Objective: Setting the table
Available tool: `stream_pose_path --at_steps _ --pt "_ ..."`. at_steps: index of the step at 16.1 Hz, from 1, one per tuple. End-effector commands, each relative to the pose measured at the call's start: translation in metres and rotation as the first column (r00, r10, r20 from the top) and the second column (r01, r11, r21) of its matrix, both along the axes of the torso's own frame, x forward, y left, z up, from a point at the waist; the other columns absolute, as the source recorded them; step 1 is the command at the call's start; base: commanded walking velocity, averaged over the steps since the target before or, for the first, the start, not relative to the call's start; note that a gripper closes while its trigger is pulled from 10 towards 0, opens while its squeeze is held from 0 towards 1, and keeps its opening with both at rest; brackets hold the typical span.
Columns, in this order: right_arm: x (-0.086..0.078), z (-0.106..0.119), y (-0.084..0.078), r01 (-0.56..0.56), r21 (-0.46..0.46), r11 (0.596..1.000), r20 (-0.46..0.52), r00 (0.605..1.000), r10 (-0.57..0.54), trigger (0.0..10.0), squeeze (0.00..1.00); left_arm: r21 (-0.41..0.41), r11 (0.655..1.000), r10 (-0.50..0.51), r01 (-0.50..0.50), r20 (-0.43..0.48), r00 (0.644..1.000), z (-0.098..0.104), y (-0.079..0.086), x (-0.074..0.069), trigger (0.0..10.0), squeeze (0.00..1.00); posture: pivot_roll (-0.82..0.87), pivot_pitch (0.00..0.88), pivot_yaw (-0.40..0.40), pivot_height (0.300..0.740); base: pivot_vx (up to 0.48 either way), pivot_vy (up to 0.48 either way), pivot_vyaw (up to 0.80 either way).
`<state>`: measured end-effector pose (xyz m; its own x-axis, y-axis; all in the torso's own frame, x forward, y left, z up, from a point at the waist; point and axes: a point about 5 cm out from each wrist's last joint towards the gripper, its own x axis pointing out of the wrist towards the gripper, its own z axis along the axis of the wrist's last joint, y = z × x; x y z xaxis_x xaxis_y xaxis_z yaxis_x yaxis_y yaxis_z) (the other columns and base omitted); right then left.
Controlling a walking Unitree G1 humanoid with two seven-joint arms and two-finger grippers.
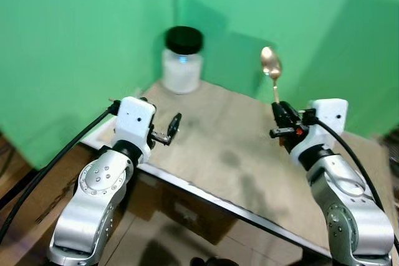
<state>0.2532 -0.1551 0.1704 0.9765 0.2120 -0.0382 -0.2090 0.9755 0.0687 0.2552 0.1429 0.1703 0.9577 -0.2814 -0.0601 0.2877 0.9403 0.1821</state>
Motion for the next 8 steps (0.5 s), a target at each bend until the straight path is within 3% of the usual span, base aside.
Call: stream_pose_path --at_steps 1,5,6,8 --pt "-0.0009 0.0073 -0.0014 0.012 -0.020 1.000 0.023 1.000 -0.011 10.0 0.00 0.007 1.000 0.023 -0.023 0.004 1.000 -0.0011 0.0027 0.0009 10.0 0.00 0.00 0.000 -0.113 0.740 0.000 0.000 -0.80" --pt "0.0004 0.0061 0.0014 0.014 -0.027 1.000 0.018 1.000 -0.013 10.0 0.00 0.016 0.999 0.037 -0.037 0.008 0.999 -0.0016 0.0066 0.0033 10.0 0.00 0.00 0.000 -0.119 0.740 0.000 0.000 -0.80" --pt "0.0000 0.0081 0.0014 0.017 -0.023 1.000 0.020 1.000 -0.017 10.0 0.00 -0.017 0.999 0.029 -0.029 0.016 0.999 0.0025 0.0027 0.0041 10.0 0.00 0.00 0.000 -0.120 0.740 0.000 0.000 -0.80" --pt "0.0005 0.0069 0.0013 0.015 -0.029 0.999 0.014 1.000 -0.015 10.0 0.00 -0.021 0.999 0.031 -0.031 0.016 0.999 0.0018 0.0024 0.0028 10.0 0.00 0.01 0.000 -0.128 0.740 0.000 0.000 0.00"
